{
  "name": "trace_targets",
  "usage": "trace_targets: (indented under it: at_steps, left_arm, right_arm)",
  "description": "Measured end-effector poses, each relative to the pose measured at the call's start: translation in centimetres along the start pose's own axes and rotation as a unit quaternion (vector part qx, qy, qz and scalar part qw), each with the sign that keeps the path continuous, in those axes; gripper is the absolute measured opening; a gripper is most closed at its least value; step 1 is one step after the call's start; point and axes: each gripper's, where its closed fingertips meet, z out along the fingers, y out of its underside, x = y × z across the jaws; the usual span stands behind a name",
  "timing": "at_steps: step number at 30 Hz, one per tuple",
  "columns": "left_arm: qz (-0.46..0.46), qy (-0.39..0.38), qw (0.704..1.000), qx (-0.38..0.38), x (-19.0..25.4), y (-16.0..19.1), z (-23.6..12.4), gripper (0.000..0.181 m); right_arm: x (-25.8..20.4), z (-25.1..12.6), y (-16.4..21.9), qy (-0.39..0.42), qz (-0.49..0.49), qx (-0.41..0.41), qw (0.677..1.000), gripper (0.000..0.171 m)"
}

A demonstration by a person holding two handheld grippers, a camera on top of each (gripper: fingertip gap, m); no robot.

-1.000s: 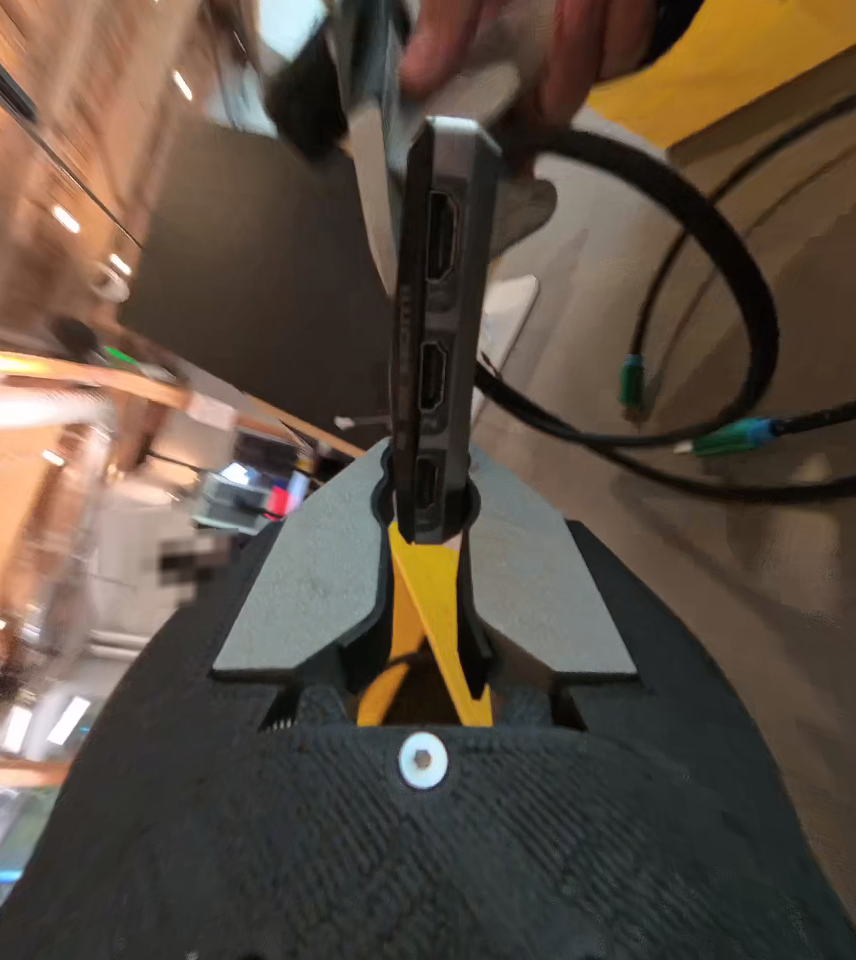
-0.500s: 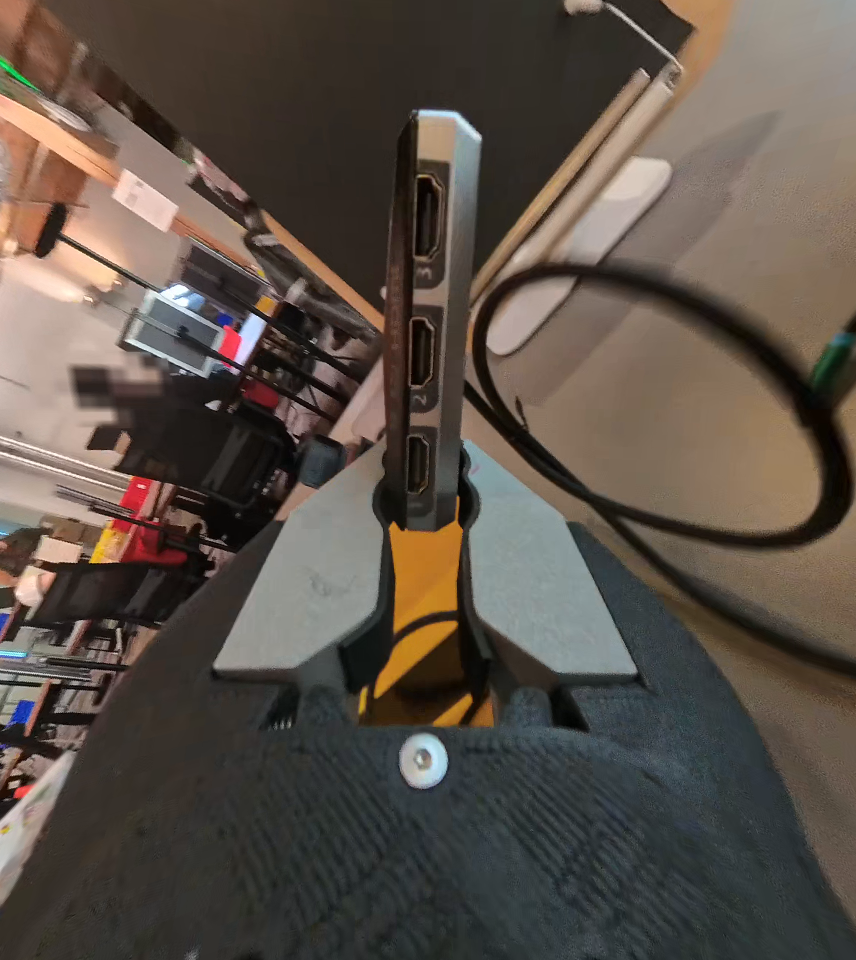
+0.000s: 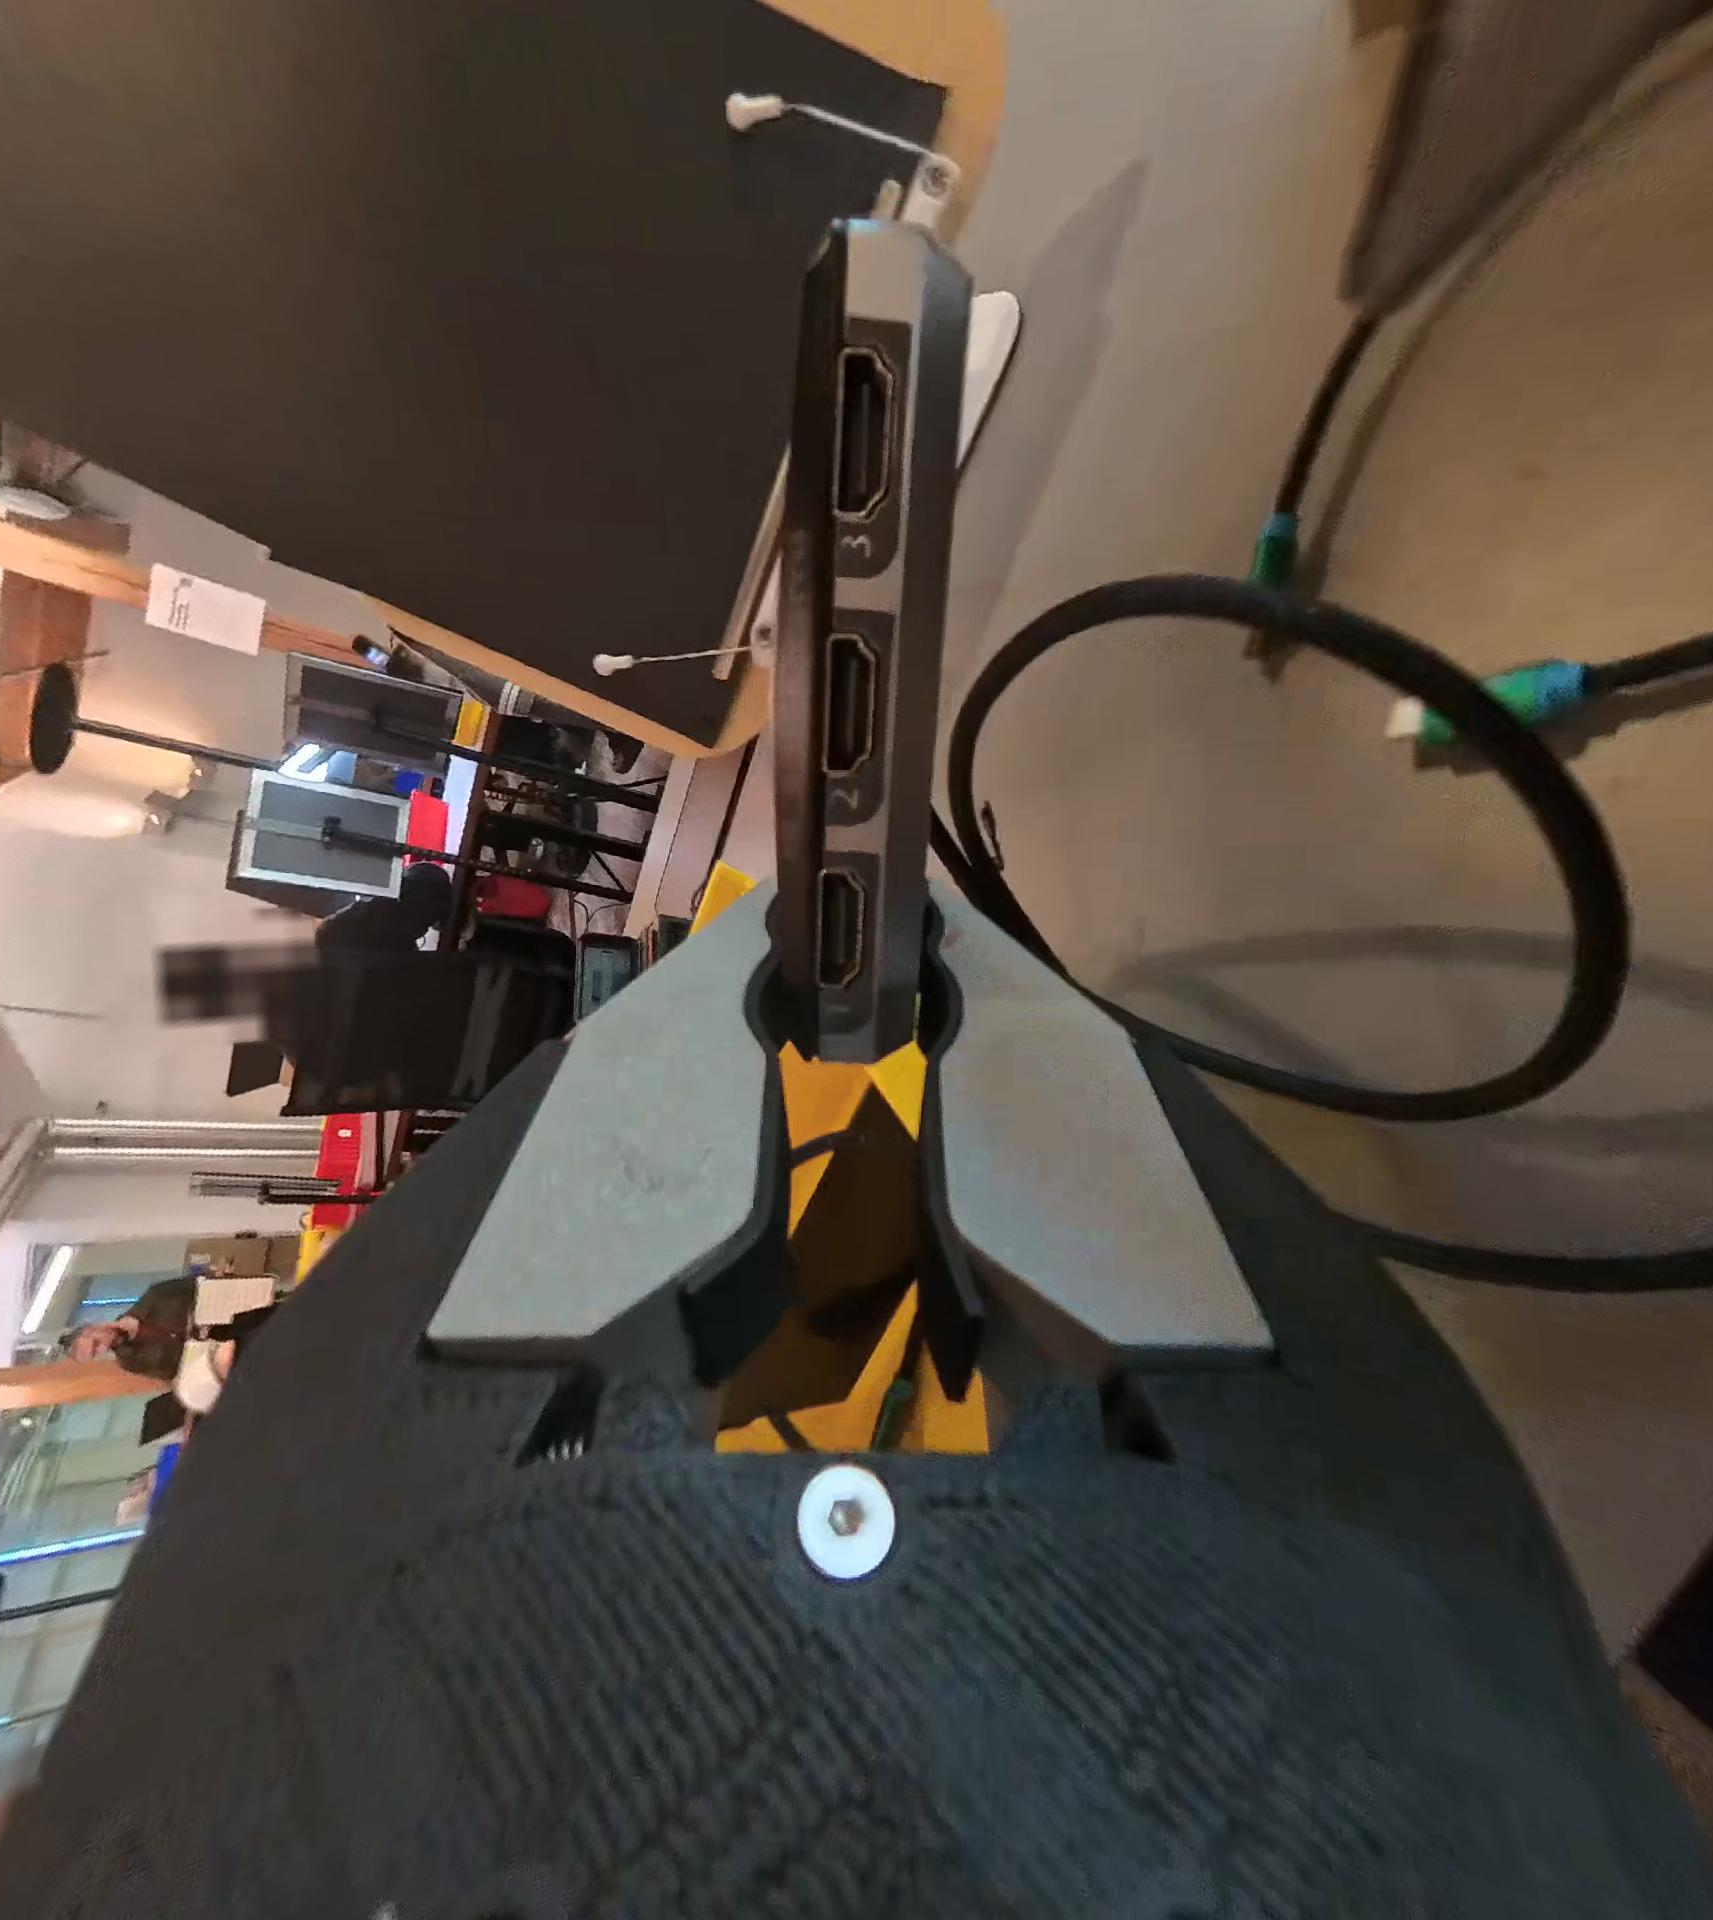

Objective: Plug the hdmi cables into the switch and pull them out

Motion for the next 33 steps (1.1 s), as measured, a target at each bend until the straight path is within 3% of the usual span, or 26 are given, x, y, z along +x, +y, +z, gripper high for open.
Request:
trace_targets:
  at_steps: [5,8,13,16,22,25,33]
  left_arm:
    - [0.015,0.035,0.999,0.004,1.4,-0.2,-2.1,0.018]
    - [0.005,0.046,0.999,0.028,2.3,-0.4,-4.5,0.018]
    - [-0.05,0.078,0.988,0.127,4.6,-1.2,-8.9,0.02]
    - [-0.13,0.116,0.955,0.24,5.5,-2.5,-11.8,0.023]
    - [-0.213,0.175,0.897,0.345,7.8,-3.0,-14.0,0.022]
    - [-0.262,0.219,0.867,0.363,8.8,-3.1,-14.4,0.021]
    - [-0.254,0.235,0.856,0.383,11.2,-3.4,-15.1,0.02]
  right_arm:
    - [-2.7,2.1,-2.1,-0.05,-0.127,0.015,0.99,0.063]
    - [-4.9,3.0,-1.6,-0.093,-0.138,0.006,0.986,0.026]
    - [-8.5,0.8,-3.2,-0.149,-0.129,0.115,0.974,0.023]
    - [-10.7,-1.1,-4.3,-0.202,-0.09,0.198,0.955,0.019]
    - [-13.4,-2.4,-4.2,-0.25,-0.064,0.257,0.931,0.018]
    - [-14.1,-2.5,-3.5,-0.269,-0.05,0.26,0.926,0.018]
    - [-16.0,-2.9,-1.9,-0.318,-0.056,0.231,0.918,0.018]
